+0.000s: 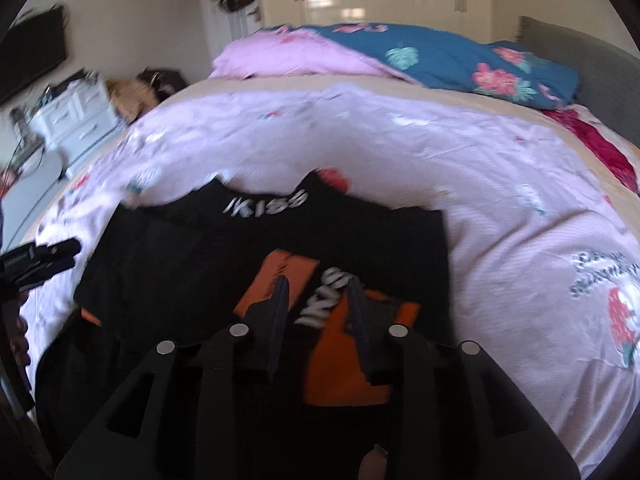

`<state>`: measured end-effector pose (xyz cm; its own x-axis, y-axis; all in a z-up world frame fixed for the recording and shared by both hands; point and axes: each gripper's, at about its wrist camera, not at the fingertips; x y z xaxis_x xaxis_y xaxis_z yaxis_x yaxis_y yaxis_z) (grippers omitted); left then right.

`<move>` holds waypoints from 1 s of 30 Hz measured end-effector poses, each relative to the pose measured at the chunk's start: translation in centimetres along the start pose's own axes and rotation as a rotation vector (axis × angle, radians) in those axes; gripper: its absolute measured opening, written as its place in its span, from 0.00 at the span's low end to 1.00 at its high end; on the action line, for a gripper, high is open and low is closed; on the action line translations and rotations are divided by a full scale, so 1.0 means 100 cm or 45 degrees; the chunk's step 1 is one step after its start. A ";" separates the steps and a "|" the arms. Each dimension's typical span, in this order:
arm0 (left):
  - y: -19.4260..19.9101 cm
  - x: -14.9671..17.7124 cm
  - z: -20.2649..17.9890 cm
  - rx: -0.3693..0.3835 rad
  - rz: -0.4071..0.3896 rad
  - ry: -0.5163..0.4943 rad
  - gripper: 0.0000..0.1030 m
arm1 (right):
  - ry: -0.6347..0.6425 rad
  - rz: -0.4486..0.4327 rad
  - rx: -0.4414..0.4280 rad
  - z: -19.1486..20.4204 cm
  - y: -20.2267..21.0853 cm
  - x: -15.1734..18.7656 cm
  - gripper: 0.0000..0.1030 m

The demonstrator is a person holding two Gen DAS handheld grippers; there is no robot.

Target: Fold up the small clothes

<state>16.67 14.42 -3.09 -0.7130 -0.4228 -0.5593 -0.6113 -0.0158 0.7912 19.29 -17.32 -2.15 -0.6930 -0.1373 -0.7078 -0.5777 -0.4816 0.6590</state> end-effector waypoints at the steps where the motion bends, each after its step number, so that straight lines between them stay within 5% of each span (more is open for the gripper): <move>1: -0.004 0.003 -0.004 0.010 0.025 -0.018 0.51 | 0.009 0.016 -0.013 0.003 -0.004 0.001 0.31; 7: -0.024 0.016 -0.020 -0.043 0.081 -0.112 0.50 | 0.013 0.094 -0.049 0.008 -0.019 0.008 0.39; 8: -0.025 0.016 -0.022 -0.049 0.081 -0.121 0.46 | 0.010 0.096 -0.046 0.008 -0.020 0.009 0.39; 9: -0.027 0.017 -0.025 -0.034 0.084 -0.129 0.26 | 0.007 0.097 -0.045 0.007 -0.020 0.009 0.40; 13: -0.017 0.015 -0.021 -0.012 0.053 -0.113 0.11 | 0.000 0.101 -0.046 0.005 -0.019 0.010 0.40; 17: -0.005 0.009 -0.008 -0.038 0.012 -0.088 0.09 | 0.020 0.092 -0.058 0.008 -0.017 0.009 0.40; 20: -0.017 0.015 -0.007 -0.080 0.071 -0.106 0.09 | 0.018 0.126 -0.040 0.006 -0.024 0.012 0.40; 26: -0.005 0.014 -0.010 -0.127 0.033 -0.134 0.16 | -0.008 0.199 0.014 -0.005 -0.039 0.019 0.41; 30: 0.021 0.009 -0.011 -0.160 -0.085 -0.146 0.17 | -0.002 0.210 0.040 -0.005 -0.041 0.021 0.43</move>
<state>15.14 12.98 -1.69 -0.7115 -0.3107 -0.6303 -0.6157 -0.1566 0.7723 20.42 -16.12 -6.47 -0.7800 -0.2111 -0.5892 -0.4693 -0.4254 0.7738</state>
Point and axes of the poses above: each gripper's, at about its wrist camera, not at the fingertips, and y roughly against the way its jaws point, z to its left, x to its underside, and after that the axes turned 15 degrees about -x, right-handed
